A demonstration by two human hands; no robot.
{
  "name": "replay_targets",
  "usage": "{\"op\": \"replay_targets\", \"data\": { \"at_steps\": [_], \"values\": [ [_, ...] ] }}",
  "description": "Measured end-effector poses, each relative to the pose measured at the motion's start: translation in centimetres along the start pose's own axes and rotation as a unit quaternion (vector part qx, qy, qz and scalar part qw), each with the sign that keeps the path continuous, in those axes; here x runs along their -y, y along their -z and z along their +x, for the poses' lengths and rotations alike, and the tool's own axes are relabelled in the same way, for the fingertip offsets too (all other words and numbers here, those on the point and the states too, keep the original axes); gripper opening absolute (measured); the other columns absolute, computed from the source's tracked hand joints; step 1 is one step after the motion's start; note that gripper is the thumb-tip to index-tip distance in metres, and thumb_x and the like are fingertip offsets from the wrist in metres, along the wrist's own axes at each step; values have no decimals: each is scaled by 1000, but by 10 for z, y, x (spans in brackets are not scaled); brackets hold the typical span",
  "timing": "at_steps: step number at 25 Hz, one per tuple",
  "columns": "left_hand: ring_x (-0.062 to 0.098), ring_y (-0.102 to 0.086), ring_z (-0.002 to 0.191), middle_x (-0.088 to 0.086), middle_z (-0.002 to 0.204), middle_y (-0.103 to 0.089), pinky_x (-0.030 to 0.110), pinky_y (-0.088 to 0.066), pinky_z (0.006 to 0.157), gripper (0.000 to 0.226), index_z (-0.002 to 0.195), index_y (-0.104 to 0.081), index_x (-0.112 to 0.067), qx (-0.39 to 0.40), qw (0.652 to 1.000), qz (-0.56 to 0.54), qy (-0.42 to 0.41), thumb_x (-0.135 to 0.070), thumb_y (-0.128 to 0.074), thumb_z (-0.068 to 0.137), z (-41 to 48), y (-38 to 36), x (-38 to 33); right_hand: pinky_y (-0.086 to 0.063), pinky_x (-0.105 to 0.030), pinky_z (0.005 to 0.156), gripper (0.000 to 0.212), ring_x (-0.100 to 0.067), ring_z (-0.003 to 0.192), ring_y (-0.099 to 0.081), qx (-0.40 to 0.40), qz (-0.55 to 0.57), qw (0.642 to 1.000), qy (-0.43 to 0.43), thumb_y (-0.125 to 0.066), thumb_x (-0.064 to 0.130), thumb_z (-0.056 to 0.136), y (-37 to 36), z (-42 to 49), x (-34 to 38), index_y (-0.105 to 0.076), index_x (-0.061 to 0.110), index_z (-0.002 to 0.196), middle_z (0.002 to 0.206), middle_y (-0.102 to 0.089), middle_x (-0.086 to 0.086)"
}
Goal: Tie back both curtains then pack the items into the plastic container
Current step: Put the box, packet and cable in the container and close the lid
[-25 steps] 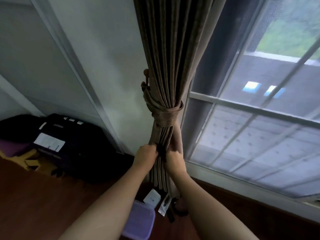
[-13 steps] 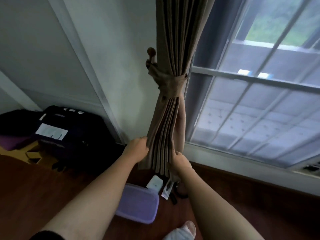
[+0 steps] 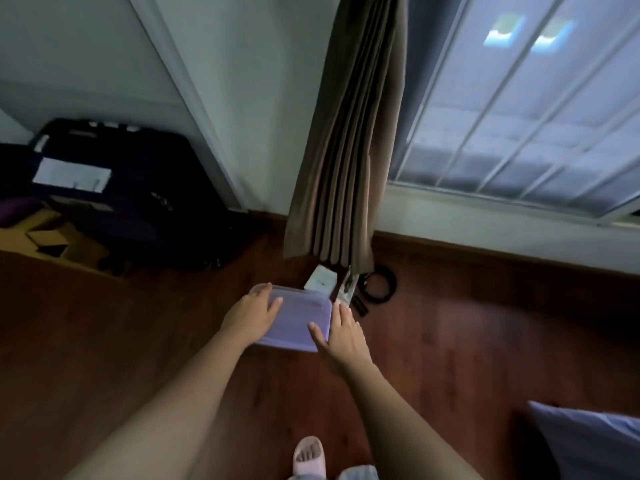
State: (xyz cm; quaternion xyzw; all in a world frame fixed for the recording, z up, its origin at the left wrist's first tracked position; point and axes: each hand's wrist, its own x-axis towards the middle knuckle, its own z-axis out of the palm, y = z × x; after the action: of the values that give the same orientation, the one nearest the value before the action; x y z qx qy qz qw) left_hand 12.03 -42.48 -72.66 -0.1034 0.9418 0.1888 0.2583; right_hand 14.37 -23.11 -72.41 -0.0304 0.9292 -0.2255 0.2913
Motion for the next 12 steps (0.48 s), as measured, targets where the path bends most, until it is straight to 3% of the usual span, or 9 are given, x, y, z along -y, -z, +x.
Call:
{"op": "replay_targets", "data": {
  "at_steps": [3, 8, 10, 12],
  "values": [
    [38, -48, 124, 18, 141, -46, 43, -42, 100, 55, 142, -36, -14, -3, 998, -25, 53, -46, -33, 97, 32, -78, 55, -12, -38, 117, 146, -26, 146, -6, 14, -15, 1000, -13, 35, 86, 33, -72, 32, -36, -4, 6, 149, 158, -6, -13],
    [41, -51, 117, 22, 136, -49, 43, -45, 94, 52, 137, -40, -7, -40, 995, -17, 92, -41, -35, 98, 113, -190, 132, -11, -37, 117, 145, -27, 146, -5, 8, -45, 999, -24, 36, 84, 33, -185, 123, -104, -2, 5, 149, 158, -4, -15],
    [42, -52, 117, 23, 135, -49, 44, -45, 94, 51, 137, -40, -6, -56, 994, -7, 96, -39, -36, 98, 146, -227, 156, -11, -38, 117, 123, -28, 146, -4, 4, -54, 998, -24, 19, 85, 58, -224, 160, -125, 0, 5, 149, 158, -4, -16],
    [42, -47, 123, 24, 142, -42, 46, -42, 98, 53, 140, -35, -5, -78, 991, 5, 107, -37, -37, 99, 182, -265, 181, -11, -39, 117, 96, -29, 146, -3, -14, -82, 995, -50, -11, 74, 84, -265, 203, -145, 3, 4, 148, 158, -3, -17]
  ]
}}
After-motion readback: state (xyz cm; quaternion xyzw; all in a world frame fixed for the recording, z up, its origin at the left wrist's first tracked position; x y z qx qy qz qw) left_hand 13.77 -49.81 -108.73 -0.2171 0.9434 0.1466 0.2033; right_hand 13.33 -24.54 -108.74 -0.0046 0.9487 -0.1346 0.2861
